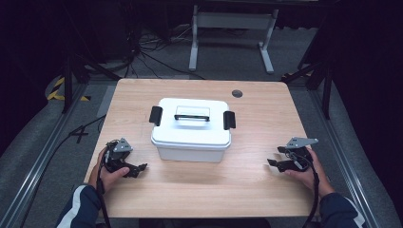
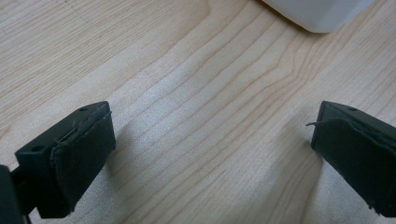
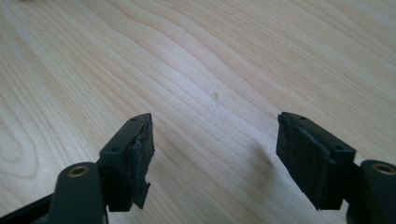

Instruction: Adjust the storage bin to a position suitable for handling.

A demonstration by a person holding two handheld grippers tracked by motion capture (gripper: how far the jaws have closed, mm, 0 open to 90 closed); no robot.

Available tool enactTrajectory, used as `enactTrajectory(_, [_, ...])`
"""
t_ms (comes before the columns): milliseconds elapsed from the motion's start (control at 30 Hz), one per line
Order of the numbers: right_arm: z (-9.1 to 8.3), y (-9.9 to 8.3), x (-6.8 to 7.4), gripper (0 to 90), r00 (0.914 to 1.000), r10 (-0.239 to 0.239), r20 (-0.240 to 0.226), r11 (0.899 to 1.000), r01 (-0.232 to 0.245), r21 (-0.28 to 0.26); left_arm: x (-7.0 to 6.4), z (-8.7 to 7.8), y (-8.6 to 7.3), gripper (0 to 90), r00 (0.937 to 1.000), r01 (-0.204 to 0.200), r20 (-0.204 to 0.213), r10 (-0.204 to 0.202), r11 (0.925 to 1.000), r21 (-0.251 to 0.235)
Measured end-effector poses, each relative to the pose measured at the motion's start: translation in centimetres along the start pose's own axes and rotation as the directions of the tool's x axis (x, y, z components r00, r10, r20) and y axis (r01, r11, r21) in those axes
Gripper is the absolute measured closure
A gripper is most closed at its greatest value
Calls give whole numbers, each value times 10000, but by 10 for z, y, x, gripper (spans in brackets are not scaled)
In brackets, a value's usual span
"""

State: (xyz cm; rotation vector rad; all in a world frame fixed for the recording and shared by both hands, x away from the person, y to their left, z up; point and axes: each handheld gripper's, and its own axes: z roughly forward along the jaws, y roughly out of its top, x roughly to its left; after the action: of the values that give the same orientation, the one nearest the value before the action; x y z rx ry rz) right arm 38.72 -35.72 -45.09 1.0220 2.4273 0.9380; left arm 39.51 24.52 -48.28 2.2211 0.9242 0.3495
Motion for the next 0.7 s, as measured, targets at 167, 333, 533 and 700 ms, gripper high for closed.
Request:
enactTrajectory(167, [-10, 9, 1, 300, 9997, -247, 3, 9996, 247, -117, 0, 0, 0, 2, 10000, -4, -1, 4, 10000, 3])
enactTrajectory(333, [-19, 20, 3, 315, 9986, -522, 21, 9981, 522, -318, 0, 0, 0, 2, 10000, 28, -3, -28, 10000, 0])
enactTrajectory(533, [-34, 40, 3, 393, 9920, -1248, -189, 9917, 1241, -338, 0, 0, 0, 2, 10000, 58, 17, -58, 10000, 6])
enactTrajectory(700, [-45, 57, 3, 395, 9859, -1658, -204, 9856, 1649, -382, -1, 0, 0, 3, 10000, 62, 10, -62, 10000, 16])
